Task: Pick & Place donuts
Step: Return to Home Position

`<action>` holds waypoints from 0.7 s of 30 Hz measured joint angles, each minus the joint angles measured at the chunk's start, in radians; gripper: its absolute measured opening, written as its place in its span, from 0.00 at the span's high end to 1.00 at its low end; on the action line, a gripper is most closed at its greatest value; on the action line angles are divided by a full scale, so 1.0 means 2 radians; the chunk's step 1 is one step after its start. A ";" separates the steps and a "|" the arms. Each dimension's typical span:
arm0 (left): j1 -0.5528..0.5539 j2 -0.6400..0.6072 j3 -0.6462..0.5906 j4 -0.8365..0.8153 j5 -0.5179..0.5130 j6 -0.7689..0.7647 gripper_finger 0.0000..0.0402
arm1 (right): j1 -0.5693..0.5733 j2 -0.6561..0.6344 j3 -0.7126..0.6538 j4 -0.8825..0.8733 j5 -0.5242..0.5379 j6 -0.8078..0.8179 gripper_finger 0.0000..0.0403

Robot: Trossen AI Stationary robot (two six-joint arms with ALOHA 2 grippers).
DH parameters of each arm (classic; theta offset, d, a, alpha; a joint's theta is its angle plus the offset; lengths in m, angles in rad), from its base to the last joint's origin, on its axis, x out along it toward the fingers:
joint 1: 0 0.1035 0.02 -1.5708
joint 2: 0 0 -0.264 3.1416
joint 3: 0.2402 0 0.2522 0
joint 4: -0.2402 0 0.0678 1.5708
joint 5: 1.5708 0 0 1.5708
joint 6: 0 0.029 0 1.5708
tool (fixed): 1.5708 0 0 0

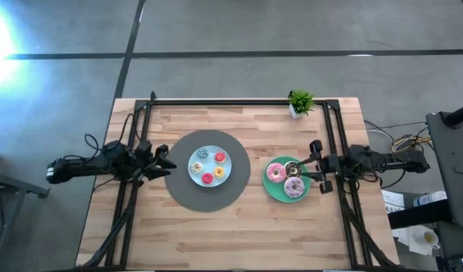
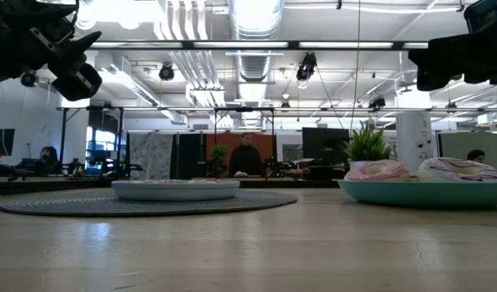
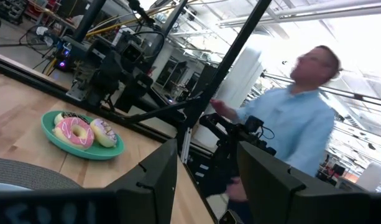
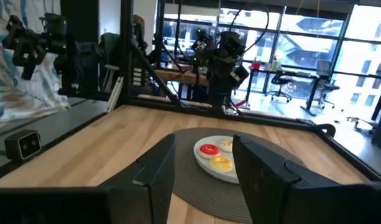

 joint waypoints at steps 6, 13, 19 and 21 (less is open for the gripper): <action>0.000 0.000 0.000 0.000 0.000 0.000 0.65 | 0.000 0.003 0.000 0.000 0.000 -0.004 0.63; 0.000 0.000 0.000 0.000 0.000 0.000 0.65 | 0.000 0.003 0.000 0.000 0.000 -0.004 0.63; 0.000 0.000 0.000 0.000 0.000 0.000 0.65 | 0.000 0.003 0.000 0.000 0.000 -0.004 0.63; 0.000 0.000 0.000 0.000 0.000 0.000 0.65 | 0.000 0.003 0.000 0.000 0.000 -0.004 0.63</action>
